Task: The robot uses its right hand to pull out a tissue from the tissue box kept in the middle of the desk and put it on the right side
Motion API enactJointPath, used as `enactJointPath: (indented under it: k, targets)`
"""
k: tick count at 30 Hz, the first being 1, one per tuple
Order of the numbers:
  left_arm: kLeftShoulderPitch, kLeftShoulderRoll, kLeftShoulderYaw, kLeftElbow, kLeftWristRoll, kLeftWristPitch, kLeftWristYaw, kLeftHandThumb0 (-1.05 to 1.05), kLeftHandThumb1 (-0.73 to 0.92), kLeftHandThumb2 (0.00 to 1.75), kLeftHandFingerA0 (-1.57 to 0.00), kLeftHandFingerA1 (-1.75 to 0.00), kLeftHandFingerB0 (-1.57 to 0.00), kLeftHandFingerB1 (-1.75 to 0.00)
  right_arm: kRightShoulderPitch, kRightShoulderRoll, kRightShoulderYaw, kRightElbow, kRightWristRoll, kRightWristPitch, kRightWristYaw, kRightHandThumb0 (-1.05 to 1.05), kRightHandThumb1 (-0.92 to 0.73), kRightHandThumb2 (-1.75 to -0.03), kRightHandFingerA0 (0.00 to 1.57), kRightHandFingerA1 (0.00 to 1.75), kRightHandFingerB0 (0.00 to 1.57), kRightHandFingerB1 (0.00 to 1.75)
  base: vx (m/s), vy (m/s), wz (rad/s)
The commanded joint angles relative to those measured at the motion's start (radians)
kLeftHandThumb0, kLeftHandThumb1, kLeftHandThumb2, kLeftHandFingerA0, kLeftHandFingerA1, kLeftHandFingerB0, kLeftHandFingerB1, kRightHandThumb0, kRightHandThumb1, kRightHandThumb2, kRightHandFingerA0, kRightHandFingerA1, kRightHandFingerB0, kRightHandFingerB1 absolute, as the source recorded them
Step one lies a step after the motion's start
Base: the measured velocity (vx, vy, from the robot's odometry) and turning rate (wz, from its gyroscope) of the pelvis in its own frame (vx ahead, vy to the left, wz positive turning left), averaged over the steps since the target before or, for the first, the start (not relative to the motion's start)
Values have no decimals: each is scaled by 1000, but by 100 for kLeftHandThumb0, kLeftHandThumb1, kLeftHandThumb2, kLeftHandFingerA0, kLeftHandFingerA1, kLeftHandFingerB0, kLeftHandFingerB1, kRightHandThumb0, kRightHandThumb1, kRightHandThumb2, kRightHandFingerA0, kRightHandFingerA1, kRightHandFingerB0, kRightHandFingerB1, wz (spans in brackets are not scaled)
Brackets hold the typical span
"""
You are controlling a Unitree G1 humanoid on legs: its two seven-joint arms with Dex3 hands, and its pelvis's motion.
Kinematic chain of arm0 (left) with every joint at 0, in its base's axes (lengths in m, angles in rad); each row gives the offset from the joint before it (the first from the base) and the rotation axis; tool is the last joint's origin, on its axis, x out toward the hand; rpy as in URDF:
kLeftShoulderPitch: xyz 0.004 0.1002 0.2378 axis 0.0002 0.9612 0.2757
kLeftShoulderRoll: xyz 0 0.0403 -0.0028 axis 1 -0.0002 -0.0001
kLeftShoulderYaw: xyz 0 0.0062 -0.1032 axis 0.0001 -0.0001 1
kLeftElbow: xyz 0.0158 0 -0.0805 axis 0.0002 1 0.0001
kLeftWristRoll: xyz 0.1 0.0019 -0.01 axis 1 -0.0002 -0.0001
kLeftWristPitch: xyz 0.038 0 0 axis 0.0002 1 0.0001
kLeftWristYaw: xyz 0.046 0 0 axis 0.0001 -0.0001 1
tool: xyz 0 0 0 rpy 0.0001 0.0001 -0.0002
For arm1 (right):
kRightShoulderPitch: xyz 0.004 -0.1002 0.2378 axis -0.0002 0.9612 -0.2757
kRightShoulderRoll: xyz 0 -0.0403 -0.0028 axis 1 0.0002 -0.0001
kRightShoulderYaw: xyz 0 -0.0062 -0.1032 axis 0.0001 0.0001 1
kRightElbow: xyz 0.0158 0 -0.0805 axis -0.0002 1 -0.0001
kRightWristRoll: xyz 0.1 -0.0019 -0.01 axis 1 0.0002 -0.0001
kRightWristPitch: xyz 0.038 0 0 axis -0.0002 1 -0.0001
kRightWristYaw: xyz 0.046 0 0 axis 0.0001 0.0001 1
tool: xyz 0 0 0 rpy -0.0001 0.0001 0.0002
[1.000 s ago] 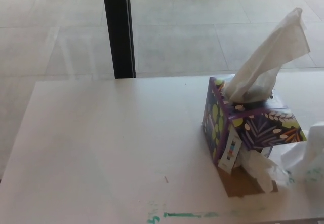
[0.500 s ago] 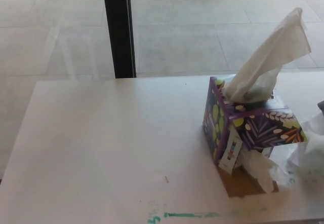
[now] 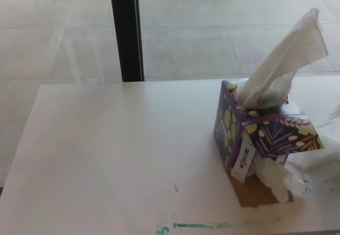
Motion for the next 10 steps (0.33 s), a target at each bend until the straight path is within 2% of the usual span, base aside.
enactJointPath:
  k: [1, 3, 4, 5, 6, 7, 9, 10]
  targets:
    - [12, 23, 24, 0, -22, -19, 13, -85, 92, 73, -15, -38, -44, -39, 63, -274, -241, -132, 226, 101, 457, -83, -49, -56, 0, 0, 0, 0, 0, 0, 0]
    - [13, 28, 32, 1, -29, -14, 3, -85, 92, 73, -15, -38, -44, -39, 76, -286, -260, -144, 231, 105, 472, -83, -49, -56, 0, 0, 0, 0, 0, 0, 0]
    - [17, 31, 18, -4, -15, -26, 13, -87, 91, 76, -15, -38, -40, -38, 161, -353, -397, -149, 329, 122, 492, -79, -39, -71, 0, 0, 0, 0, 0, 0, 0]
    - [19, 32, 13, -6, -9, -32, 18, -87, 91, 76, -15, -38, -40, -38, 199, -381, -459, -152, 371, 129, 503, -79, -39, -71, 0, 0, 0, 0, 0, 0, 0]
    - [19, 32, 13, -6, -8, -32, 18, -87, 91, 76, -15, -38, -40, -38, 208, -379, -471, -159, 368, 128, 509, -79, -39, -71, 0, 0, 0, 0, 0, 0, 0]
    - [17, 32, 12, -6, -8, -29, 16, -87, 91, 76, -15, -38, -39, -37, 265, -376, -576, -157, 403, 153, 526, -83, -48, -80, 0, 12, 0, 0, 0, 0, 0]
    - [5, 28, 15, 0, -11, -13, 22, -88, 91, 74, -14, -37, -40, -36, 409, -326, -797, -130, 433, 122, 462, -86, -49, -82, 0, 11, 0, 0, 0, 0, 0]
    - [5, 28, 15, 0, -11, -13, 22, -88, 91, 74, -14, -37, -40, -36, 409, -326, -797, -130, 433, 122, 462, -86, -49, -82, 0, 11, 0, 0, 0, 0, 0]
